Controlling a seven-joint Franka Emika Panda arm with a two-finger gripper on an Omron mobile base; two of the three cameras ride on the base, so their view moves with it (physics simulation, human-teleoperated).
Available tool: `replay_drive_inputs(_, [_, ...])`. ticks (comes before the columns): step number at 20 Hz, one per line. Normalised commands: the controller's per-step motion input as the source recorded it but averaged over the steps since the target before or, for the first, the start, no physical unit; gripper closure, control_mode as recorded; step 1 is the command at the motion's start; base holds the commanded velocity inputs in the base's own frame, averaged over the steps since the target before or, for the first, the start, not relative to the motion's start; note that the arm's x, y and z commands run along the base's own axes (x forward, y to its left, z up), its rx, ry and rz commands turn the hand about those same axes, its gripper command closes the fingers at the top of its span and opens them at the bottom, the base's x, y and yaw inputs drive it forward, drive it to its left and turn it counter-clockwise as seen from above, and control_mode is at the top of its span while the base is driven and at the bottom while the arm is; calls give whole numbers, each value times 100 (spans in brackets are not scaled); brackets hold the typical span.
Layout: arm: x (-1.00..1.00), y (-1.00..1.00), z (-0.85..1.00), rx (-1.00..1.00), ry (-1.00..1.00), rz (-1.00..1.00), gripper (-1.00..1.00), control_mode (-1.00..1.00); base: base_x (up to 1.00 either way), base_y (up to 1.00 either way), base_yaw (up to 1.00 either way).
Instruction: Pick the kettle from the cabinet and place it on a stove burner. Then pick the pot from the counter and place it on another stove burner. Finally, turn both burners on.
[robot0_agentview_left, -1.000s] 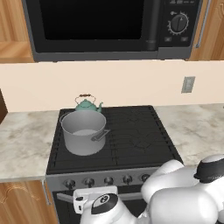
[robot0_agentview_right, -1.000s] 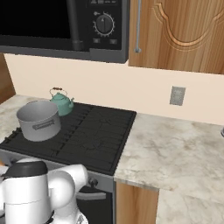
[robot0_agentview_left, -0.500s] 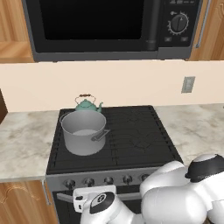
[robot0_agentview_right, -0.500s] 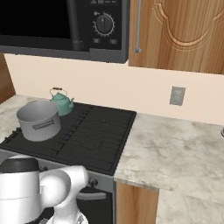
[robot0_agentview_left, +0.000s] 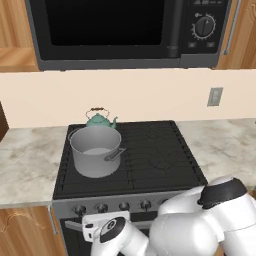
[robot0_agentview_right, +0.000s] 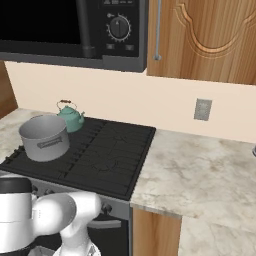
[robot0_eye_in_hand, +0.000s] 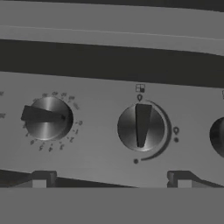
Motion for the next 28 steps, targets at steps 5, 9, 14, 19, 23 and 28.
replay_drive_inputs(5, [10, 19, -15, 0, -3, 0, -100, -100, 0, 0, 0])
replay_drive_inputs(9, [7, 13, -16, 0, -3, 0, -100, -100, 0, 0, 0])
replay_drive_inputs(14, [10, 0, -13, 0, -2, 0, -100, -100, 0, 0, 0])
replay_drive_inputs(19, [11, 0, -8, 0, -3, 0, -100, -100, 0, 0, 0])
replay_drive_inputs(23, [12, 0, -4, 0, -5, 0, -100, -100, 0, 0, 0])
replay_drive_inputs(28, [6, 0, -1, 0, -3, 0, -100, -100, 0, 0, 0])
